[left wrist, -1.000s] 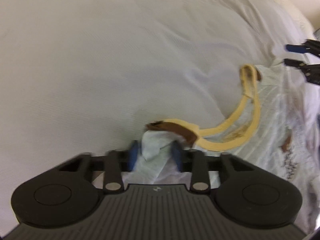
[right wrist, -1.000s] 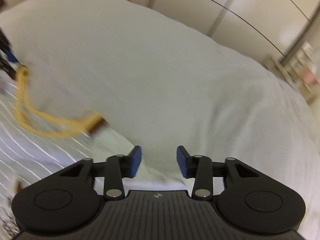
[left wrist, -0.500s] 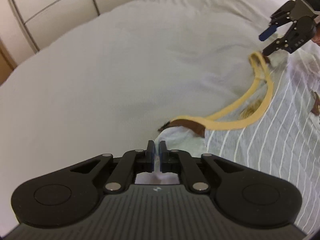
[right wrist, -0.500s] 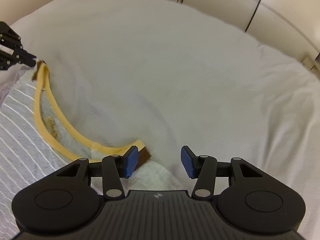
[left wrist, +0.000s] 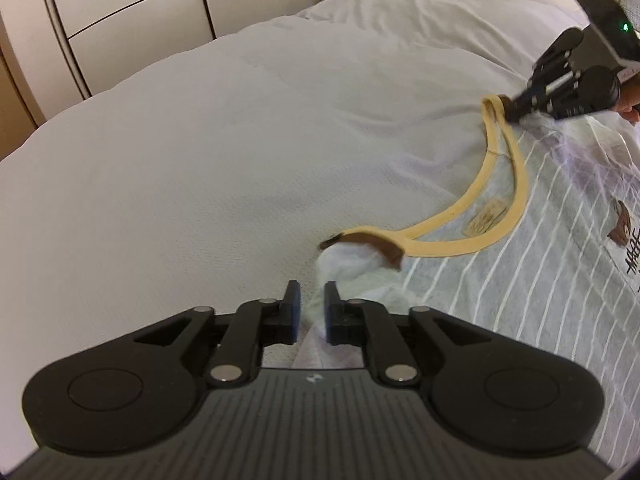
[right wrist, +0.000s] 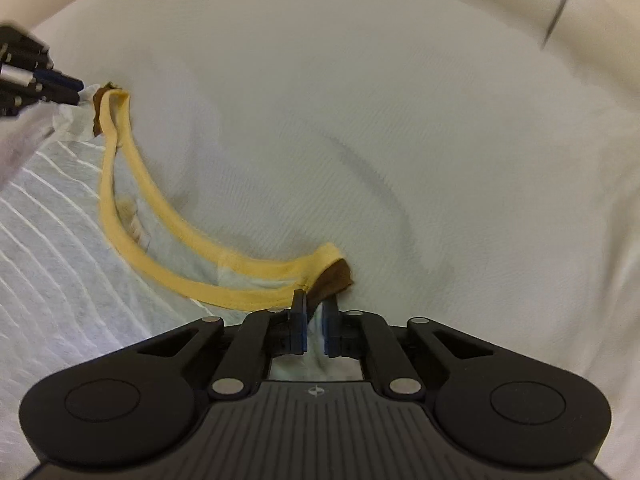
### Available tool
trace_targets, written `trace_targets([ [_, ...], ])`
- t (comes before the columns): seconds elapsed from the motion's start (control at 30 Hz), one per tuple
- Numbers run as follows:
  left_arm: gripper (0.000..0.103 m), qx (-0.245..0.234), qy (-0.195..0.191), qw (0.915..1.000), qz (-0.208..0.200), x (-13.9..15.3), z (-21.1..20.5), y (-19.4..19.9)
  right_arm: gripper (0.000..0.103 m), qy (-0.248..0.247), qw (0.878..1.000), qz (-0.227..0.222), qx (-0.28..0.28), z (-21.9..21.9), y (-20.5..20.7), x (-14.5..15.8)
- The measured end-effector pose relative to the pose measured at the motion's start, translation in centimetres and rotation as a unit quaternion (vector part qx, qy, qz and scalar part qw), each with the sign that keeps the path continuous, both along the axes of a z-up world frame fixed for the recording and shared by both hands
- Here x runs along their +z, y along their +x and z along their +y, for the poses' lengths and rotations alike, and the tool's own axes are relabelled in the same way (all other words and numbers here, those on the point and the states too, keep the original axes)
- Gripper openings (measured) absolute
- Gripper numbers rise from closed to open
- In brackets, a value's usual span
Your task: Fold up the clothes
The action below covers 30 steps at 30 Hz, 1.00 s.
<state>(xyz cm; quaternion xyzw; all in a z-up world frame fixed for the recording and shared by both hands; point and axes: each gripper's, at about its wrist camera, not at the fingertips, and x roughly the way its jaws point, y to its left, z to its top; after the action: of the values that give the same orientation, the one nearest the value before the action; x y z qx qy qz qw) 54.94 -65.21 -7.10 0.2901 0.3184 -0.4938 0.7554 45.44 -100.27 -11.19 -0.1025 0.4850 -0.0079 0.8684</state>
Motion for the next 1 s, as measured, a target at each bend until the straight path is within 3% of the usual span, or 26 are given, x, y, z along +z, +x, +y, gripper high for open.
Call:
trace_targets([
  [0.07,0.017,0.004,0.006,1.0000,0.004,-0.2,0.2,0.0,0.004,-0.017,0.999,-0.031,-0.022,-0.2,-0.1,0.8],
  [0.13,0.020,0.011,0.013,0.9998,0.008,-0.2,0.7,0.1,0.009,-0.037,0.999,-0.014,-0.021,0.0,0.4,0.5],
  [0.23,0.025,0.030,0.019,0.9992,0.019,-0.3,2.0,0.4,0.014,-0.048,0.998,-0.044,-0.019,0.7,0.7,1.6],
  [0.33,0.026,0.067,0.018,0.9968,0.041,-0.3,4.2,0.9,0.024,-0.017,0.997,-0.076,0.004,2.5,1.5,3.3],
  [0.53,0.038,0.119,0.004,0.9861,0.116,0.0,9.3,0.8,0.032,0.068,0.993,-0.054,0.084,9.7,3.5,3.3],
  [0.67,0.038,0.119,0.022,0.9825,0.142,-0.9,11.2,0.0,0.033,0.094,0.990,-0.041,0.102,15.1,3.2,2.8],
  [0.73,0.038,0.098,0.031,0.9878,0.118,-0.9,11.2,-0.9,0.033,0.101,0.988,-0.038,0.106,16.9,3.1,2.5],
  [0.8,0.039,0.057,0.044,0.9958,0.057,-0.3,10.5,-2.4,0.033,0.106,0.988,-0.036,0.104,18.2,3.0,2.5],
  [0.93,0.051,-0.012,0.073,0.9972,0.008,-0.5,8.4,-4.9,0.035,0.102,0.989,-0.034,0.107,19.3,3.4,2.3],
  [0.97,0.048,-0.021,0.095,0.9952,-0.007,-1.2,8.0,-5.2,0.035,0.103,0.989,-0.033,0.100,19.3,3.4,2.3],
  [1.0,0.030,-0.027,0.119,0.9923,-0.021,-1.9,7.6,-5.2,0.035,0.105,0.990,-0.033,0.093,19.2,3.3,2.4],
])
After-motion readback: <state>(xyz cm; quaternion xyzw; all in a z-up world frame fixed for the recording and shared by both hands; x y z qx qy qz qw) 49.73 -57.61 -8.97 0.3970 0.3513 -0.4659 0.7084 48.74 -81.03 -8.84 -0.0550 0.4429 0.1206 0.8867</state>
